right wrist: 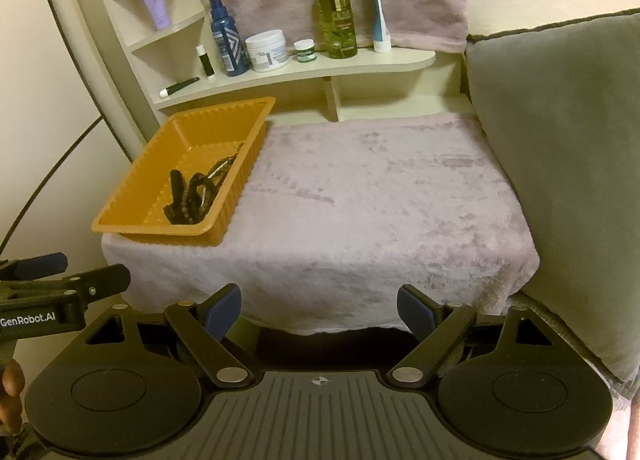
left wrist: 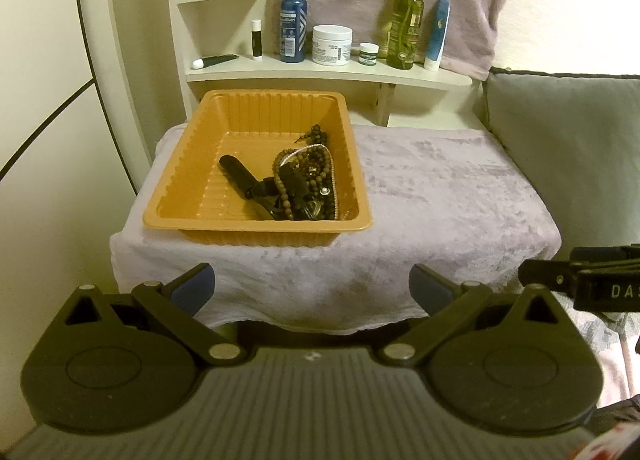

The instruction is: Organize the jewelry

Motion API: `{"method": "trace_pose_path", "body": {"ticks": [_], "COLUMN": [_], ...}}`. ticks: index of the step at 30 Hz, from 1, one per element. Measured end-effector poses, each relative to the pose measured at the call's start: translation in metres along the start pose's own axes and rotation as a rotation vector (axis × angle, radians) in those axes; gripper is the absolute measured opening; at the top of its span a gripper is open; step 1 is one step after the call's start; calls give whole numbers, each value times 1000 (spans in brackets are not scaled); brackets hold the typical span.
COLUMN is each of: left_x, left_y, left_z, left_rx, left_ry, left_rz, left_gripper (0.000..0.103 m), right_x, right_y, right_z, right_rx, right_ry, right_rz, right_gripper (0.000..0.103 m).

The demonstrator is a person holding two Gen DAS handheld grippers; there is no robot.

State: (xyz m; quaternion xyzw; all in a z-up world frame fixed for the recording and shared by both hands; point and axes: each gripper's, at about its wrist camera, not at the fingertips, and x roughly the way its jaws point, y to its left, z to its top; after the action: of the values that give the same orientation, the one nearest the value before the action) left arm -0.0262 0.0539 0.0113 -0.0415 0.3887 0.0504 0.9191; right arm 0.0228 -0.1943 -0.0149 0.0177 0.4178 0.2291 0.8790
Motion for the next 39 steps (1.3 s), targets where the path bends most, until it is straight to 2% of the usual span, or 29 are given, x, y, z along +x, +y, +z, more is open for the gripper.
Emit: {"method": "trace_pose_path", "body": {"ticks": [39], "left_x": [0], "left_y": [0], "left_z": [0], "left_rx": [-4], "left_ry": [-1], "left_rz": [2], "left_gripper": [103], "right_x": [-1], "right_y": [2], "right_z": [0], "right_rx": [1], "right_ry": [-4], "right_rz": [1], "right_gripper": [85]}}
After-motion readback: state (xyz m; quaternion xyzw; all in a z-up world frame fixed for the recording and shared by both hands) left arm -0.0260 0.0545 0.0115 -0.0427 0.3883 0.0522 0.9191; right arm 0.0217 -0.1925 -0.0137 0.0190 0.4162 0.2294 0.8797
